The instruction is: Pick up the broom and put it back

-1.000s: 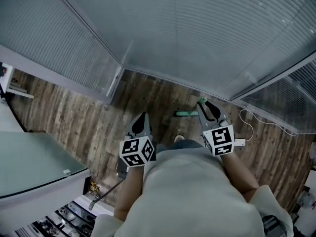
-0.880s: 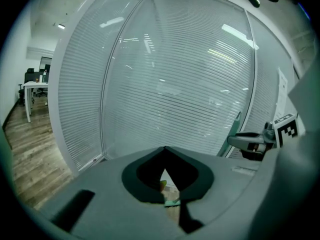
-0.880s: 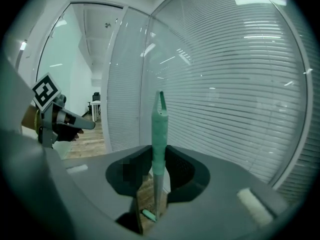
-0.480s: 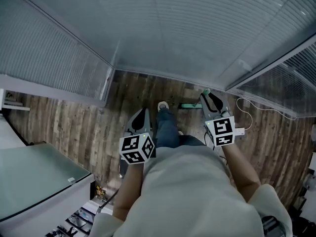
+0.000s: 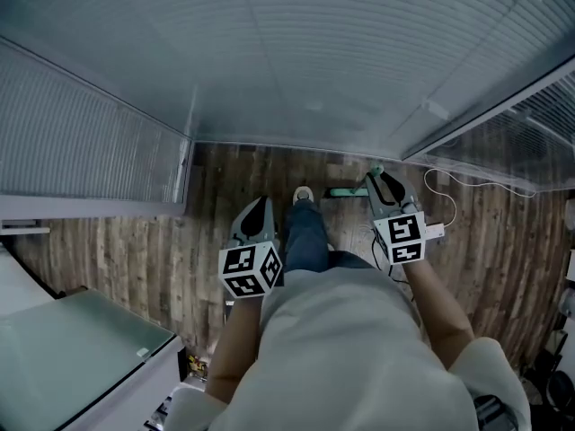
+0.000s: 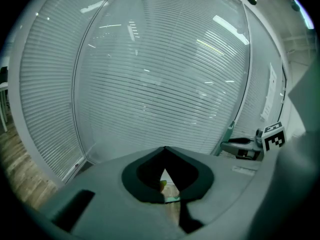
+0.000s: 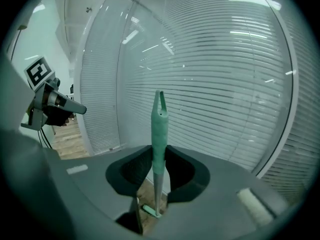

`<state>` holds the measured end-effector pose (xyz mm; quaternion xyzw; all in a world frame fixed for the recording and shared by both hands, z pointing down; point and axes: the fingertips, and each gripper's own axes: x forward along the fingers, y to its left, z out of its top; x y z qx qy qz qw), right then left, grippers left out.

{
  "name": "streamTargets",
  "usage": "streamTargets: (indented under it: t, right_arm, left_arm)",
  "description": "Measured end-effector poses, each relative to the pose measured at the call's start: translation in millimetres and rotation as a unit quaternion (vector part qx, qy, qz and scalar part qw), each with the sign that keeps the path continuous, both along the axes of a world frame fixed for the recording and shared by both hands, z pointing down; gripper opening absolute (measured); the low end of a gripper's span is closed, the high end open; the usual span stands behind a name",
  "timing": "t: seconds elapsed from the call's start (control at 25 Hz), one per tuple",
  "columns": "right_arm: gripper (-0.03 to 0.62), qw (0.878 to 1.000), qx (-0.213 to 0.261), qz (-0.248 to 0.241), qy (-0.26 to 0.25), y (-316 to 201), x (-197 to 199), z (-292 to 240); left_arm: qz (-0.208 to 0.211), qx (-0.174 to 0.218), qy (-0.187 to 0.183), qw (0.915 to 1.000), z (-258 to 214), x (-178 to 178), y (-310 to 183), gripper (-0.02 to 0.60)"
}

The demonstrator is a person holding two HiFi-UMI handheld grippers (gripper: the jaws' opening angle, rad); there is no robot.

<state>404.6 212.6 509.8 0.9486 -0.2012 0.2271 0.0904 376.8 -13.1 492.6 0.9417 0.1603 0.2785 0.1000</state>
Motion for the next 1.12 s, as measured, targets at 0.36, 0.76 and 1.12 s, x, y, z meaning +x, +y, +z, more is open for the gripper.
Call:
streamTargets:
  t: [0.36, 0.76, 1.12]
  right_arm:
    - [0.095, 0.998, -0.009, 0.048, -0.027, 23, 38, 30]
    - [0.095, 0.994, -0.026, 0.091, -0.052, 49, 65, 61]
    - [0.095, 0.988, -0.040, 0.129, -0.071, 69, 93, 91]
  left_arm:
    - [0.028, -0.002, -0.013, 0.9995, 8, 52, 11, 0.005]
    - [0.061, 0.000, -0.026, 0.9978, 19, 92, 33, 0.005]
    - [0.099, 0.004, -0.038, 0.9944, 34, 127, 53, 0.005]
